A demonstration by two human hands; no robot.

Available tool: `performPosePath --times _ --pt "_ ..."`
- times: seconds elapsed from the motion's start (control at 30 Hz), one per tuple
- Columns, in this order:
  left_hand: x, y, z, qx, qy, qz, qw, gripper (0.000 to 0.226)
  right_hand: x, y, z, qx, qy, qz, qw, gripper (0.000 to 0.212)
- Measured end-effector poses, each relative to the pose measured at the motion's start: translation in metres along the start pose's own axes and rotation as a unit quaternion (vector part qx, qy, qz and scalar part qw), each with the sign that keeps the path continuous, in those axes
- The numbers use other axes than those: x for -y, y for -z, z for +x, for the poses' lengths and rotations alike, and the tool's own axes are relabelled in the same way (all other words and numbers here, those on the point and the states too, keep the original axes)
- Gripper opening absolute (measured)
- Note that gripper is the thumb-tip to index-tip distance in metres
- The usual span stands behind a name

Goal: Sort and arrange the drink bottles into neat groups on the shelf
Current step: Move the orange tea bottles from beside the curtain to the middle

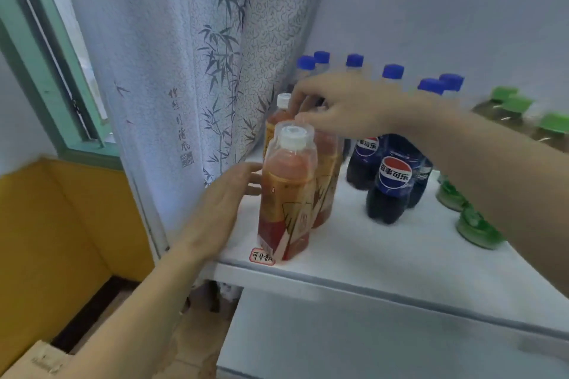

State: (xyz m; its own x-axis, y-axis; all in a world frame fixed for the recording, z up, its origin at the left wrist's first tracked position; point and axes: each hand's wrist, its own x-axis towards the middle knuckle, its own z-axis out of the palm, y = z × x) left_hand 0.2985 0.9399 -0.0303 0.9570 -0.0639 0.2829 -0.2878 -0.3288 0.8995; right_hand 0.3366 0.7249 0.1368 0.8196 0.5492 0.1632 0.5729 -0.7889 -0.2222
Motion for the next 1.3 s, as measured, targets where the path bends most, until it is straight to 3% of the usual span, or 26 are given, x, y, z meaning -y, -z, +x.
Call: performPosePath --times 0.03,0.1,0.2,0.33,0.47,0.57,0.67,0.77,0.9,1.03,1.17,1.23,1.3 --pt "-0.010 -0.010 -0.013 -0.010 -0.003 -0.027 1.000 0.044 -0.005 -0.010 -0.006 -0.019 0.006 0.030 0.999 0.021" --pt "-0.022 -0.033 -0.038 -0.003 -0.039 0.035 0.999 0.062 -0.014 -0.031 -0.017 -0.076 0.007 0.094 0.993 0.018" --pt "-0.019 -0.054 -0.052 -0.063 -0.047 0.116 0.990 0.086 -0.023 -0.056 -0.027 -0.155 0.006 0.159 0.975 0.036" --pt "-0.019 -0.055 -0.036 -0.109 -0.011 0.124 0.986 0.081 -0.027 -0.074 -0.031 -0.231 -0.027 0.171 0.957 0.051" --pt "-0.013 -0.047 -0.016 -0.120 0.032 0.126 0.984 0.077 -0.026 -0.094 -0.030 -0.286 -0.041 0.266 0.920 0.060" --pt "-0.009 -0.050 -0.015 -0.122 0.031 0.150 0.981 0.085 -0.021 -0.116 -0.037 -0.307 -0.032 0.294 0.905 0.085" --pt "-0.011 -0.062 -0.030 -0.162 0.016 0.173 0.971 0.109 -0.021 -0.137 -0.061 -0.306 -0.044 0.308 0.900 0.101" --pt "-0.011 -0.070 -0.046 -0.202 0.026 0.174 0.964 0.119 -0.032 -0.161 -0.090 -0.293 -0.081 0.316 0.899 0.096" --pt "-0.021 -0.058 -0.032 -0.142 0.053 0.103 0.983 0.118 -0.045 -0.167 -0.104 -0.286 -0.146 0.320 0.891 0.082" --pt "-0.025 -0.046 -0.013 -0.108 0.036 0.040 0.993 0.105 -0.038 -0.140 -0.074 -0.296 -0.124 0.333 0.886 0.086" --pt "-0.011 -0.053 -0.011 -0.090 -0.006 0.021 0.996 0.089 -0.026 -0.119 -0.040 -0.247 -0.092 0.387 0.884 0.094" --pt "-0.004 -0.054 -0.012 -0.115 -0.008 0.025 0.993 0.096 -0.020 -0.124 -0.035 -0.255 -0.095 0.385 0.882 0.087" --pt "-0.003 -0.054 -0.018 -0.186 -0.026 0.051 0.981 0.098 -0.011 -0.130 -0.043 -0.300 -0.110 0.380 0.868 0.083"
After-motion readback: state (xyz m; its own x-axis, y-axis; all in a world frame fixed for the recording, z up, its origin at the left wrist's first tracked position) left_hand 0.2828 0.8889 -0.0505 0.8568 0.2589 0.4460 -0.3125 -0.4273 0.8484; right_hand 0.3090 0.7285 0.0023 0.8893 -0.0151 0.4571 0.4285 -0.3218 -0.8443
